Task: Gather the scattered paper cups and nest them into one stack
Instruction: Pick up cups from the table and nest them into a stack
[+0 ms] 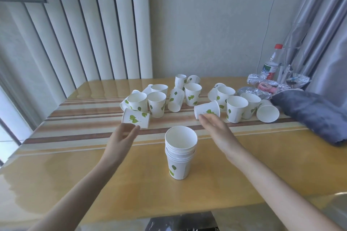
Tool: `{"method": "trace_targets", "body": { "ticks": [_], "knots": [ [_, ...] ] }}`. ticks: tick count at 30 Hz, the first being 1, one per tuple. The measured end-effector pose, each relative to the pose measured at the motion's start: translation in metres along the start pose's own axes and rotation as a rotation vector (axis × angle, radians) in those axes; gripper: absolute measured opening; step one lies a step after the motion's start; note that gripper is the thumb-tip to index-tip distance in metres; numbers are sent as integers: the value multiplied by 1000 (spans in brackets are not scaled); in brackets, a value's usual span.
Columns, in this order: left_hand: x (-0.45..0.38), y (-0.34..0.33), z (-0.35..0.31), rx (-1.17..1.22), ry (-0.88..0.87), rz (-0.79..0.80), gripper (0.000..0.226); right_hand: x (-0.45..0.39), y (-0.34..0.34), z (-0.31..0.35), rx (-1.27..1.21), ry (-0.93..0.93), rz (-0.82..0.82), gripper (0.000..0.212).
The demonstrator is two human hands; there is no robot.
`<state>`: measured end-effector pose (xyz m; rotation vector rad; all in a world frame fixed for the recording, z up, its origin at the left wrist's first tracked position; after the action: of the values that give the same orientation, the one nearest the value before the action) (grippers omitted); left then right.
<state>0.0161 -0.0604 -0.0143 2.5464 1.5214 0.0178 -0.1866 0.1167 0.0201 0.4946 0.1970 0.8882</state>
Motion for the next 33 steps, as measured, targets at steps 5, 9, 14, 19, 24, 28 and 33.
{"method": "trace_targets", "body": {
  "ticks": [5,9,14,19,24,28,33],
  "knots": [
    [-50,7,24,-225,317,-293,75,-84,28,-43,123,-295,-371,41],
    [-78,-1,45,-427,469,-218,98,-119,27,-72,109,-561,-460,75],
    [-100,-9,49,-412,492,-222,94,-139,25,-88,31,-715,-485,87],
    [-107,-10,53,-54,493,-263,93,-163,17,-84,-8,-585,-401,73],
    [-95,-14,31,182,385,-179,69,-174,10,-71,-103,-429,-359,66],
    [-60,-9,-35,109,93,-97,65,-173,10,-66,-176,-392,-345,55],
    [2,-30,-117,232,-165,320,62,-155,11,-62,-226,-268,-372,41]
  ]
}}
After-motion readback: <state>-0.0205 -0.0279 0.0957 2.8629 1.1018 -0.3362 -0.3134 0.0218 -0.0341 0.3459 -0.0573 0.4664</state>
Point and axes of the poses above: each hand's wrist, its own x-axis away from the middle knuckle, its own y-axis out of the back of the hand, z = x × y, the point moved 6 cm from there along -x, towards the middle knuckle, and after that the axes turned 12 degrees about x, right-handed, at the moved point
